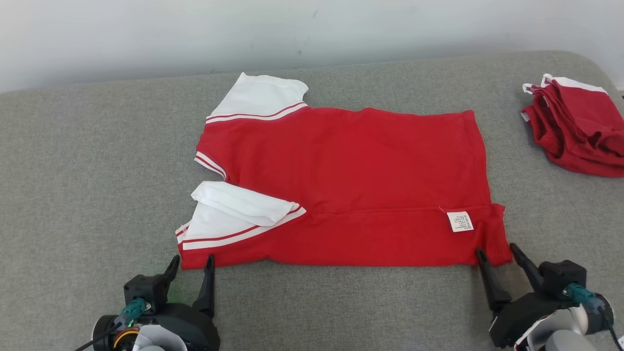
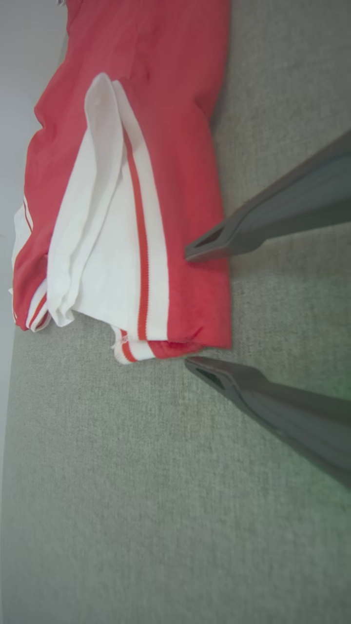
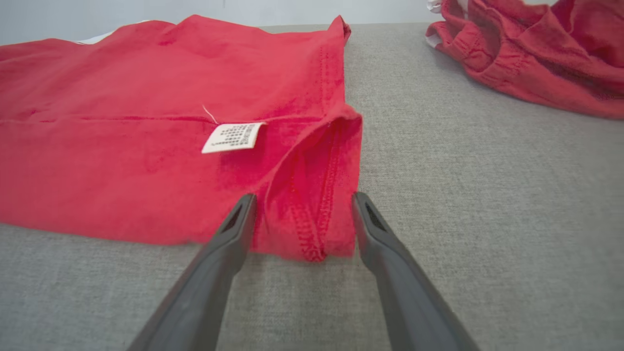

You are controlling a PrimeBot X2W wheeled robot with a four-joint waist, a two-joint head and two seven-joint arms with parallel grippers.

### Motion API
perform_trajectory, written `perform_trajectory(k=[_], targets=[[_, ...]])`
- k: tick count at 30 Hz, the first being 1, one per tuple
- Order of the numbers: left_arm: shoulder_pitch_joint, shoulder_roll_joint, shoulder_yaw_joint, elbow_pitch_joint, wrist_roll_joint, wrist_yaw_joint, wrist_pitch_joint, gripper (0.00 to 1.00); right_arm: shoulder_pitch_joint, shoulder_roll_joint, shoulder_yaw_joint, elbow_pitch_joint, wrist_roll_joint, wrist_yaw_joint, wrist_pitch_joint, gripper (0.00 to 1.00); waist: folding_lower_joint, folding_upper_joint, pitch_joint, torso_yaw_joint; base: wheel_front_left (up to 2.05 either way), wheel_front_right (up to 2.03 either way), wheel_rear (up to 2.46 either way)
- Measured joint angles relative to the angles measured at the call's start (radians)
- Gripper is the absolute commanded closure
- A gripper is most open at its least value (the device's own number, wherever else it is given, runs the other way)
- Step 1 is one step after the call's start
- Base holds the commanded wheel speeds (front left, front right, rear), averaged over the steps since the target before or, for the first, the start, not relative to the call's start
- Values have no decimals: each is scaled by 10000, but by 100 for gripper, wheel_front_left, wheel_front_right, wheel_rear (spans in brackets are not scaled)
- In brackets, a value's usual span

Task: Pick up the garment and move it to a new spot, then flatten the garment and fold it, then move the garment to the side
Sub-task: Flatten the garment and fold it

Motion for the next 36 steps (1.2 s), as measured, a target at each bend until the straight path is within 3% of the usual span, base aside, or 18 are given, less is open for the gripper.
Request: perform_trajectory(k=[8, 10, 11, 12, 13, 21, 36], targets=[[10, 6, 150, 184, 79, 10, -29, 0, 76, 261, -537, 309, -86, 0, -35, 0, 0, 0, 1, -9, 0, 0, 0], [9, -4, 127, 222, 173, 0, -29, 2, 17, 305, -497, 453, -50, 0, -35, 74, 1, 0, 18, -2, 0, 0, 0], [5, -15, 119, 234, 194, -2, -29, 55, -63, 314, -474, 508, -4, 0, -36, 100, 1, 0, 23, 12, 0, 0, 0], [-1, -25, 115, 249, 219, -8, -29, 69, -147, 328, -451, 535, 52, 0, -40, 100, 0, 0, 24, 31, 0, 0, 0], [-1, -38, 117, 255, 234, -15, -29, 100, -214, 341, -408, 535, 113, 0, -40, 100, 1, 0, 18, 53, 0, 0, 0], [296, -130, 449, -46, 255, -151, -29, 100, 19, 339, -403, 173, 374, 0, -44, 100, 1, 0, -363, 166, 0, 0, 0], [3625, -305, 1285, -2368, 205, 192, -29, 100, 2645, 121, -433, -1666, 738, 0, 161, 100, -2, -1, -1764, 568, 0, 0, 0]])
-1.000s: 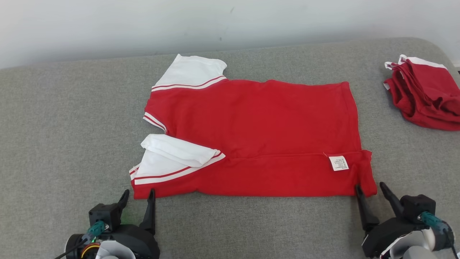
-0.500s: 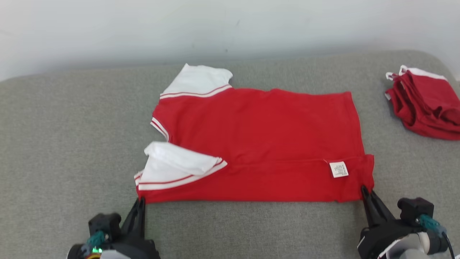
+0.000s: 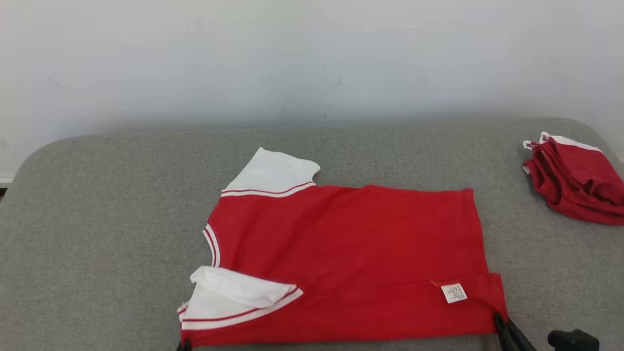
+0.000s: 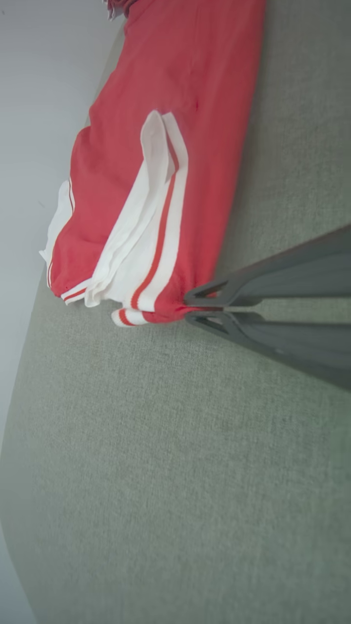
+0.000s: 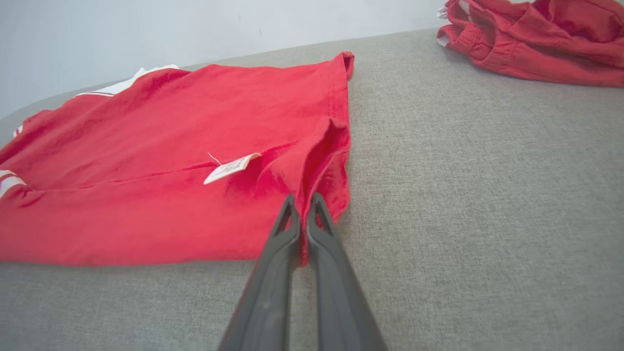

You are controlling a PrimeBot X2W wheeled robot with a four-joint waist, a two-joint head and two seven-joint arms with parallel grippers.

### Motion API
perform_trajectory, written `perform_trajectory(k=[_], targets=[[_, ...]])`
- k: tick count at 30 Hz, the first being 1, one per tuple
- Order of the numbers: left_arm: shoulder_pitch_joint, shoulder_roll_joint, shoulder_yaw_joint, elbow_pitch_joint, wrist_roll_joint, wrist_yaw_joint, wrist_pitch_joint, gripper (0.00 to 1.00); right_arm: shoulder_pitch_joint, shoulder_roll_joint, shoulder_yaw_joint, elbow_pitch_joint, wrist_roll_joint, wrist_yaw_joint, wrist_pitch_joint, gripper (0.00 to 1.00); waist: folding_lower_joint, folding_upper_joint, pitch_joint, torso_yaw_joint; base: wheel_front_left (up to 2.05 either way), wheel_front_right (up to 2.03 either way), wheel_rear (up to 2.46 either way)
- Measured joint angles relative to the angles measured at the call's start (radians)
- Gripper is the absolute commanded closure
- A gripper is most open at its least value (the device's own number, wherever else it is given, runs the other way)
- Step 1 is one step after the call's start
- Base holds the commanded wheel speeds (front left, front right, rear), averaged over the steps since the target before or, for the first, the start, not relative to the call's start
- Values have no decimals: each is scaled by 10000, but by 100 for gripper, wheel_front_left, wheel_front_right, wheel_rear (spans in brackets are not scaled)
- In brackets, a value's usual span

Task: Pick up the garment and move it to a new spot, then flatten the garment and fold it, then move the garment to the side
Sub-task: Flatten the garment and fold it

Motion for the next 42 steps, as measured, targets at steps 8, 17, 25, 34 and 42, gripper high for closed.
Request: perform_trajectory(k=[8, 17, 25, 34, 42], targets=[[948, -228, -167, -546, -113, 257, 92, 96, 963, -36, -420, -757, 50, 0, 746, 78, 1, 0, -155, 127, 0, 0, 0], [514, -343, 138, -688, 63, 151, 29, 0, 925, 397, -1187, -1630, -731, 0, 552, 0, 2, 0, -201, 124, 0, 0, 0], [53, -347, 1221, -2040, 1081, -19, 0, 0, 662, 853, -1695, -2589, -1254, 0, 121, 0, 2, 0, -223, 31, 0, 0, 0], [-163, -378, 1661, -2961, 2470, -508, 0, 0, 414, 1149, -1712, -3078, -1636, 0, -119, 0, 2, 0, -259, -28, 0, 0, 0], [-51, -347, 1820, -3160, 2683, -995, 0, 0, 466, 1296, -1703, -3298, -1778, 0, -192, 0, 2, 0, -248, -15, 0, 0, 0]])
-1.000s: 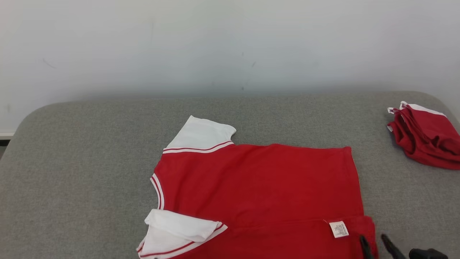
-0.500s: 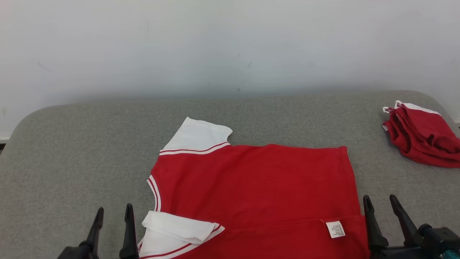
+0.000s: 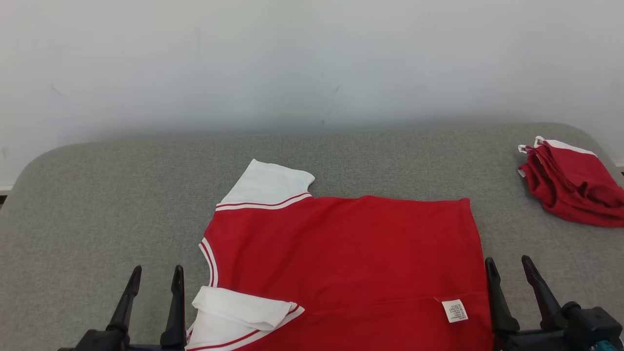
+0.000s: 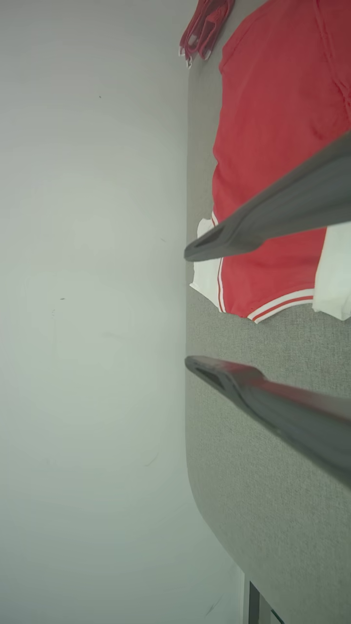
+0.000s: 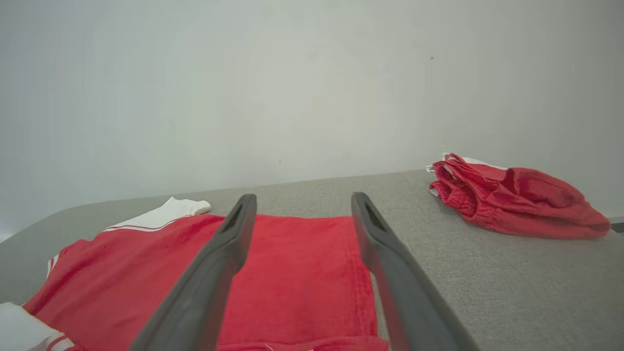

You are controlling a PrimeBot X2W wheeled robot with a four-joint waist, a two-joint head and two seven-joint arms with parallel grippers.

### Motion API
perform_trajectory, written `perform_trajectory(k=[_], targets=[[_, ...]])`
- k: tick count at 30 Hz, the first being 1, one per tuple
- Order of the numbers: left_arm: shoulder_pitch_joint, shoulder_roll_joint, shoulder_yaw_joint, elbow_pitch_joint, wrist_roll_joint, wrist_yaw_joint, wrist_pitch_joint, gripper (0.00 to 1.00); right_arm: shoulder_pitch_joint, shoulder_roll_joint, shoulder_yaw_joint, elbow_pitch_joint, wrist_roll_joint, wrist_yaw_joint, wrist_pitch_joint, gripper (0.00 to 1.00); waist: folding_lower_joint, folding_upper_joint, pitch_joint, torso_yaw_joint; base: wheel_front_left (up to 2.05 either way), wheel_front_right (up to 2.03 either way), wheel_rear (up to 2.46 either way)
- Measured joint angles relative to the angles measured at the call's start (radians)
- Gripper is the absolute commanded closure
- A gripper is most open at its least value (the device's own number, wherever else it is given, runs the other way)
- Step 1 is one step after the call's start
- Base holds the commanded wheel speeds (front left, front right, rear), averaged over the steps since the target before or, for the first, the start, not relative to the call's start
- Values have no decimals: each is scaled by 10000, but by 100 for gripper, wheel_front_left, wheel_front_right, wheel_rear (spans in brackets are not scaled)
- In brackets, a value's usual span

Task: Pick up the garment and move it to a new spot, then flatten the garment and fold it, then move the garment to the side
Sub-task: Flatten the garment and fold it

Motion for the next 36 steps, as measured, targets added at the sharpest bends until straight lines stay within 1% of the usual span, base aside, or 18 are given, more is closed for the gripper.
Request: perform_trajectory(k=[6, 14, 18, 20, 22, 25, 26, 27, 30, 32, 36], targets=[[219, -71, 416, -10, -54, -144, 0, 0, 151, 90, -125, 46, 12, 0, -12, 0, 0, 0, 27, 58, 0, 0, 0], [427, -311, 752, 73, 36, -247, 0, 0, 290, 196, -180, 140, 19, 0, -13, 0, 0, 0, 31, 110, 0, 0, 0], [448, -360, 899, 138, 153, -268, 0, 0, 274, 178, -128, 199, 12, 0, -13, 0, 0, 1, 66, 110, 0, 0, 0], [413, -286, 876, 251, 290, -305, 0, 0, 186, 173, -153, 303, 12, 0, -13, 0, 0, 0, 107, 77, 0, 0, 0], [192, -115, 859, 366, 341, -343, 0, 0, -65, 111, -146, 512, 2, 0, 178, 0, 0, 1, 167, 33, 0, 0, 0], [-475, 337, 752, 669, 299, -355, 63, 0, -671, -117, -111, 777, 6, 0, 692, 0, -1, 0, 306, -39, 0, 0, 0], [-752, 529, 644, 782, 282, -355, 251, 0, -928, -194, -96, 851, 38, 0, 853, 0, 0, 0, 373, -63, 0, 0, 0], [-752, 529, 644, 782, 282, -355, 251, 0, -928, -194, -96, 851, 38, 0, 853, 0, 0, 0, 373, -63, 0, 0, 0], [-1787, 1062, 334, 966, 92, -364, 652, 0, -1719, -430, -119, 1233, 238, 0, 1421, 0, 1, 1, 623, -136, 0, 0, 0], [-2497, 1379, 35, 1152, -29, -405, 943, 0, -2292, -650, -31, 1536, 263, 0, 1801, 0, 1, 2, 835, -184, 0, 0, 0], [-3966, 1896, -905, 1691, -757, -422, 1653, 0, -3517, -1018, 336, 2217, 453, 0, 2280, 0, 1, 2, 1343, -283, 0, 0, 0]])
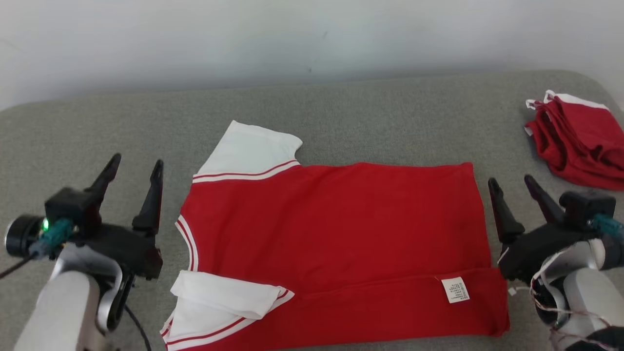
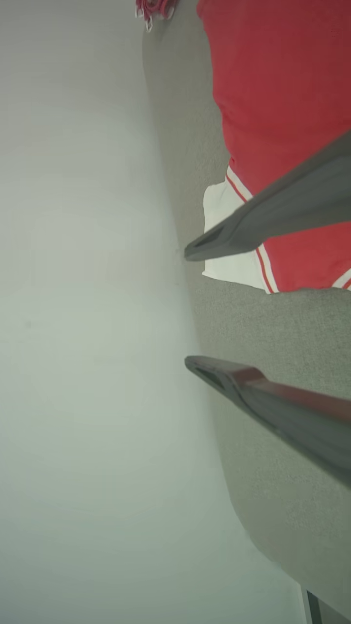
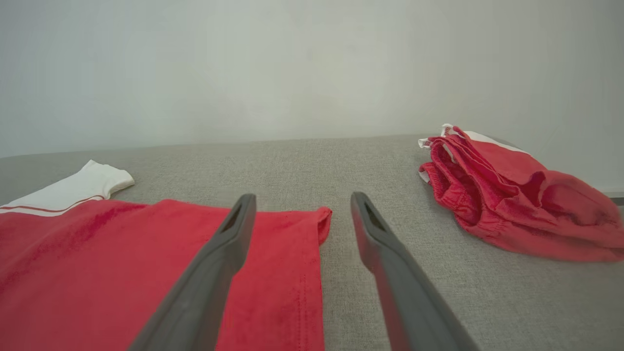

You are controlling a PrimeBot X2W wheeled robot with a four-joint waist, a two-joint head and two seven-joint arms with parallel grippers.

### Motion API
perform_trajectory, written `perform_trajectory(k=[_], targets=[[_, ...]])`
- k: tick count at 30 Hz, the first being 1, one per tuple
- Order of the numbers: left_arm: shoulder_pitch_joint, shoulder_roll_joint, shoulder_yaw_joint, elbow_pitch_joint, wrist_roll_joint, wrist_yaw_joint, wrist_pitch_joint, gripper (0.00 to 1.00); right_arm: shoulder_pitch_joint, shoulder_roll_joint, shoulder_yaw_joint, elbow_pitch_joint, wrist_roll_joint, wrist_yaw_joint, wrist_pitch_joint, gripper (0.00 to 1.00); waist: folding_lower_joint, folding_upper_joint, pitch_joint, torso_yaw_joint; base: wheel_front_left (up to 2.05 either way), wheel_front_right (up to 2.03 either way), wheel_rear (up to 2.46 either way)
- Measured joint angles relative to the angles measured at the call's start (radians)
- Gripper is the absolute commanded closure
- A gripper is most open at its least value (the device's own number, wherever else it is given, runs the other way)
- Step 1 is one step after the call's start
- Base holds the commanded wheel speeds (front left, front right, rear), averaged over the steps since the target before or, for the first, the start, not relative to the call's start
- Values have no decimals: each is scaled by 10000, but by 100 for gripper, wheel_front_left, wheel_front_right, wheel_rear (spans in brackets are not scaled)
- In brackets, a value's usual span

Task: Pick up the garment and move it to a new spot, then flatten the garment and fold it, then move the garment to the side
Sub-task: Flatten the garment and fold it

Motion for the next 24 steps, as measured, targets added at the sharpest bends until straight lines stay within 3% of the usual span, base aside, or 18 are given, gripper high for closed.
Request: perform_trajectory(k=[11, 24], targets=[[-4163, 945, -2846, 2073, -2015, 0, 1611, 0, -3373, -251, 1179, 2548, 617, 0, 1024, 0, 2, 1, 1705, -364, 0, 0, 0], [-7144, 1741, -5246, 4648, -3336, -2, 2525, 0, -5808, 502, 2863, 4504, 1434, 0, 876, 0, 1, 1, 3248, -1463, 0, 0, 0]])
